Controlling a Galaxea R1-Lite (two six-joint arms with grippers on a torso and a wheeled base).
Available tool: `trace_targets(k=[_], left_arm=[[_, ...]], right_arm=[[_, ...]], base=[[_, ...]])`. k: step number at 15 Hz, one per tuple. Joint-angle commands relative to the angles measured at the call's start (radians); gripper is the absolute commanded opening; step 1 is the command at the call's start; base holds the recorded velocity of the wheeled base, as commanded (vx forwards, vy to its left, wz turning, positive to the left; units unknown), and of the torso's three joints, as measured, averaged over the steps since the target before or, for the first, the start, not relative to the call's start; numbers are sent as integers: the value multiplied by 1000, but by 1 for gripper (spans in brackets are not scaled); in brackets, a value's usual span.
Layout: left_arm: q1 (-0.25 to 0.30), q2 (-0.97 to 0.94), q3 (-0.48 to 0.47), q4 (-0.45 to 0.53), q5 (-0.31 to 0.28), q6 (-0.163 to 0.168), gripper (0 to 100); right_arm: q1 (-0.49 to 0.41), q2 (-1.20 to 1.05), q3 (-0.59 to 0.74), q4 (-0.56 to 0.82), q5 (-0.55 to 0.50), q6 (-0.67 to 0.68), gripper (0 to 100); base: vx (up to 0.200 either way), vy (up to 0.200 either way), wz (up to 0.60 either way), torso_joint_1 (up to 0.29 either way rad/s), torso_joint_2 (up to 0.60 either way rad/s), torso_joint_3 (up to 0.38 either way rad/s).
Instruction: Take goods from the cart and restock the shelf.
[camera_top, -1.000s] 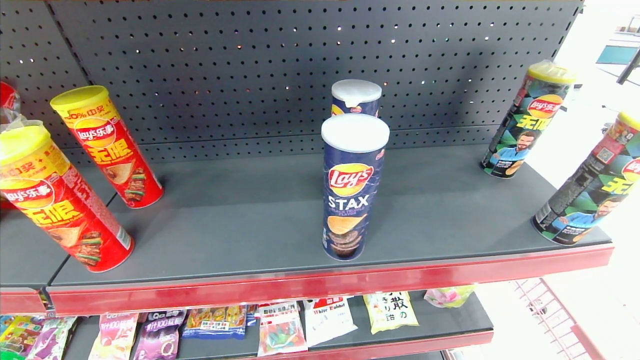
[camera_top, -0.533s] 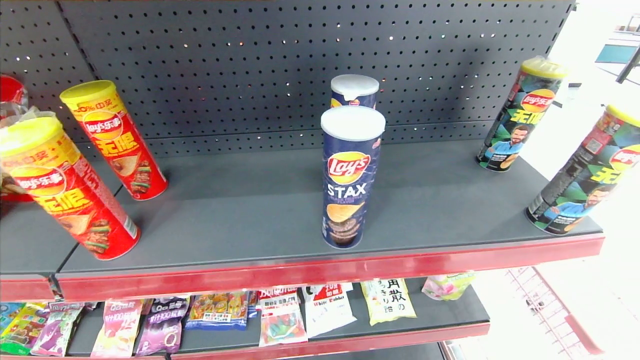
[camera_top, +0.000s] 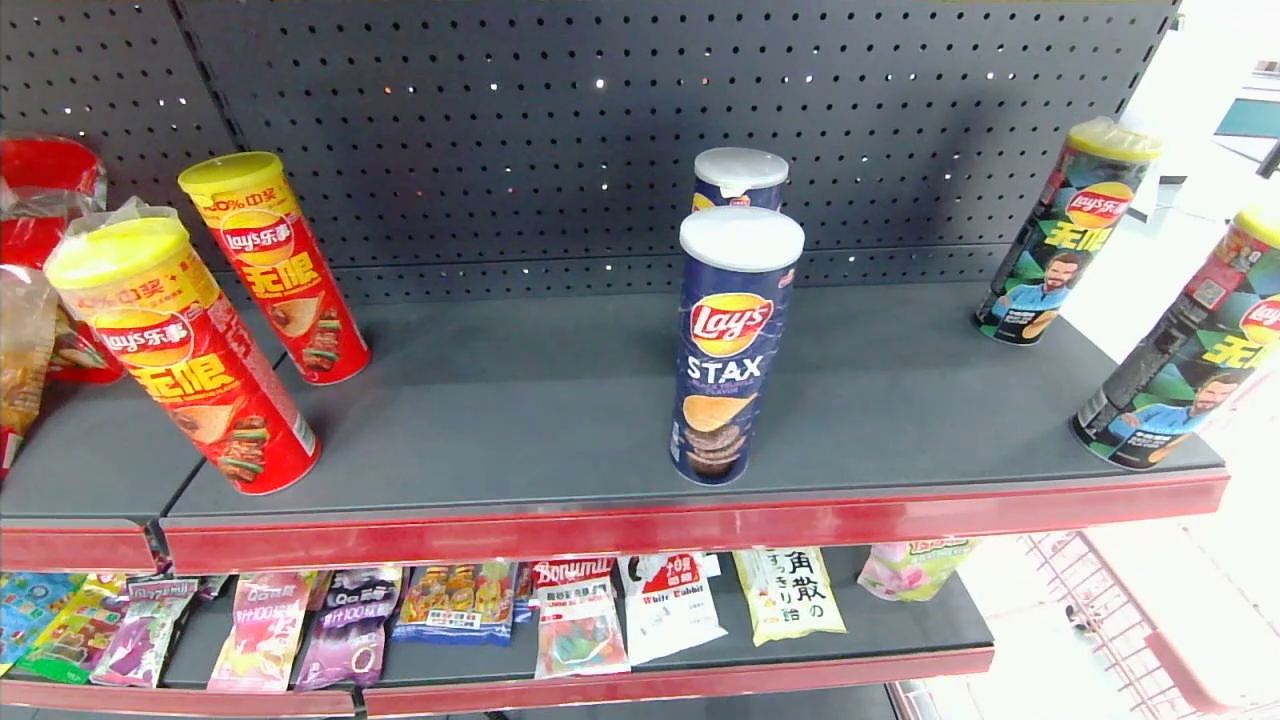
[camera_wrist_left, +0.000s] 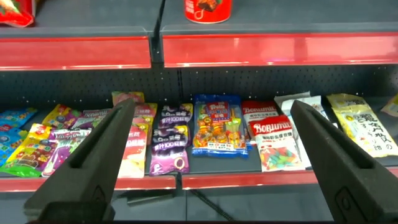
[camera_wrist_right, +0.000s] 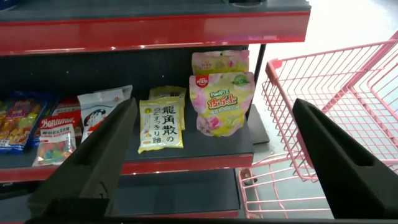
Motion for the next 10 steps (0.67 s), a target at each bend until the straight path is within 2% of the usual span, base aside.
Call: trace_targets(k=[1,10], left_arm=[[1,1,0,0,0,0,100],[1,1,0,0,0,-2,100]], right_arm=[[1,1,0,1,0,0,100],[1,1,0,1,0,0,100]], base=[[0,0,0,0,0,0],[0,0,0,0,0,0]])
